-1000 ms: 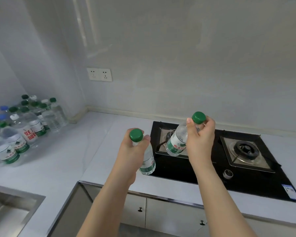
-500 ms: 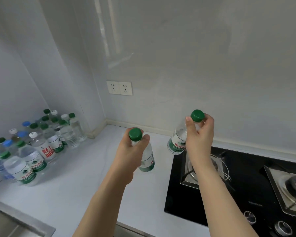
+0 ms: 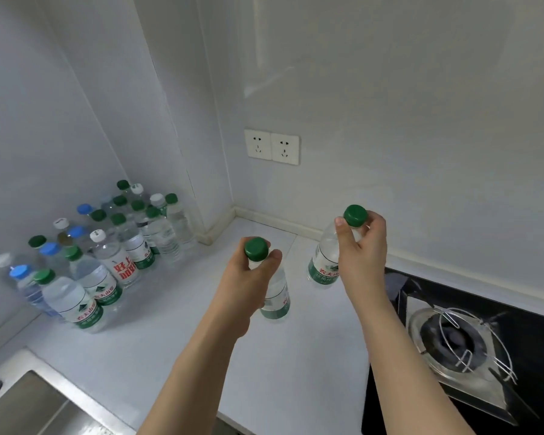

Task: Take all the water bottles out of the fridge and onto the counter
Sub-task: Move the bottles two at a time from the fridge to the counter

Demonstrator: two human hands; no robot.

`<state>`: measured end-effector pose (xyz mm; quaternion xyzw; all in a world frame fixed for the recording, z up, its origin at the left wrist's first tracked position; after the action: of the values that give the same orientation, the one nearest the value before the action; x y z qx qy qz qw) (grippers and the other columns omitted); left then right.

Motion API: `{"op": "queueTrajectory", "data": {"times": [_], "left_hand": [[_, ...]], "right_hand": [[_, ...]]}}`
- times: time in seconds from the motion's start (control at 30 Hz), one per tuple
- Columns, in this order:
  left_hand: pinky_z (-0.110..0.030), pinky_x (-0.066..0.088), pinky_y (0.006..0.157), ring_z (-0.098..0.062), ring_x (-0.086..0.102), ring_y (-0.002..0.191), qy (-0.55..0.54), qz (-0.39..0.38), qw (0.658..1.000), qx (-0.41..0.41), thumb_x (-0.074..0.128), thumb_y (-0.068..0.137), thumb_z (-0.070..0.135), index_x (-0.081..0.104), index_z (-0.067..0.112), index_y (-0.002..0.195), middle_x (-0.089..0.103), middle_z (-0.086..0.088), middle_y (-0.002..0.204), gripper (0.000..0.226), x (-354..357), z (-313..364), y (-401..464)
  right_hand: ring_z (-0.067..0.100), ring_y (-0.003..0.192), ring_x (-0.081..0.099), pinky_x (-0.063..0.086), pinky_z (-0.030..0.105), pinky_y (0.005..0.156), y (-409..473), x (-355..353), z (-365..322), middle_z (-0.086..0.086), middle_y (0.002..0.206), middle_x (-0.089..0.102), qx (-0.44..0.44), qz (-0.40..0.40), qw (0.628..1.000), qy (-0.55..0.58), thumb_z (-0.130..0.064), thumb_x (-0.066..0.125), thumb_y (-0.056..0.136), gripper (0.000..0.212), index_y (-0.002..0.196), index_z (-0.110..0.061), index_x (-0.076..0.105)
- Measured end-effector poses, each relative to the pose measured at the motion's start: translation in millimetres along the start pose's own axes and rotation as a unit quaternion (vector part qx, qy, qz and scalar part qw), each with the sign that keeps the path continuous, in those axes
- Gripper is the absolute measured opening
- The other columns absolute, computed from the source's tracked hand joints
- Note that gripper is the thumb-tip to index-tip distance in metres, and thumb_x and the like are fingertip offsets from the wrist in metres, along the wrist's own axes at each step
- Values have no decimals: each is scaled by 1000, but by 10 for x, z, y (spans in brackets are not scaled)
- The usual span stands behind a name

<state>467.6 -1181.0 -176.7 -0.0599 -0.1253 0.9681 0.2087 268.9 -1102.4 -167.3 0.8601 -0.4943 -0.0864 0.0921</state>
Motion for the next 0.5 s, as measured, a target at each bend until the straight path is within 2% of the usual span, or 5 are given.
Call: {"op": "queueTrajectory", "data": {"times": [0.17, 0.23, 0.37, 0.5], "left_hand": [[-53, 55, 86, -23, 57, 96, 17, 18, 999, 27, 62, 91, 42, 57, 37, 99, 61, 3, 103, 11, -670, 178, 444], [-53, 55, 86, -24, 59, 94, 30, 29, 998, 50, 61, 90, 45, 56, 38, 96, 62, 0, 104, 10, -1010, 240, 625], [-48, 55, 86, -19, 59, 92, 63, 59, 994, 71, 58, 90, 49, 54, 41, 95, 61, 15, 91, 10, -1600, 225, 925], [-34, 51, 73, -9, 54, 76, 68, 80, 992, 63, 58, 92, 44, 54, 41, 92, 60, 31, 77, 5, -2122, 68, 1134]], "right_hand": [[0, 106, 50, 35, 2, 75, 144, 874, -91, -4, 121, 55, -4, -34, 999, -5, -28, 61, 92, 27, 114, -24, 46], [-1, 105, 50, 34, 0, 75, 185, 1347, -179, -6, 119, 54, -13, -70, 997, -8, -27, 61, 93, 27, 115, -22, 47], [2, 109, 49, 34, 6, 83, 175, 2152, -279, -12, 112, 54, -25, -126, 992, 4, -25, 62, 92, 25, 112, -23, 47], [6, 107, 53, 38, 19, 90, 31, 2898, -175, -9, 111, 57, -25, -187, 982, -12, -26, 63, 91, 23, 109, -24, 48]]}}
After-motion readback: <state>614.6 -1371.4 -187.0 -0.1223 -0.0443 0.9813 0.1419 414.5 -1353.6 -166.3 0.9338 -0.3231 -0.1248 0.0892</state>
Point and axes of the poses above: each hand's wrist, its own y-axis towards the middle knuckle, its own x-axis out of the palm, z = x × y, the point moved 8 cm from there along y, towards the middle knuckle
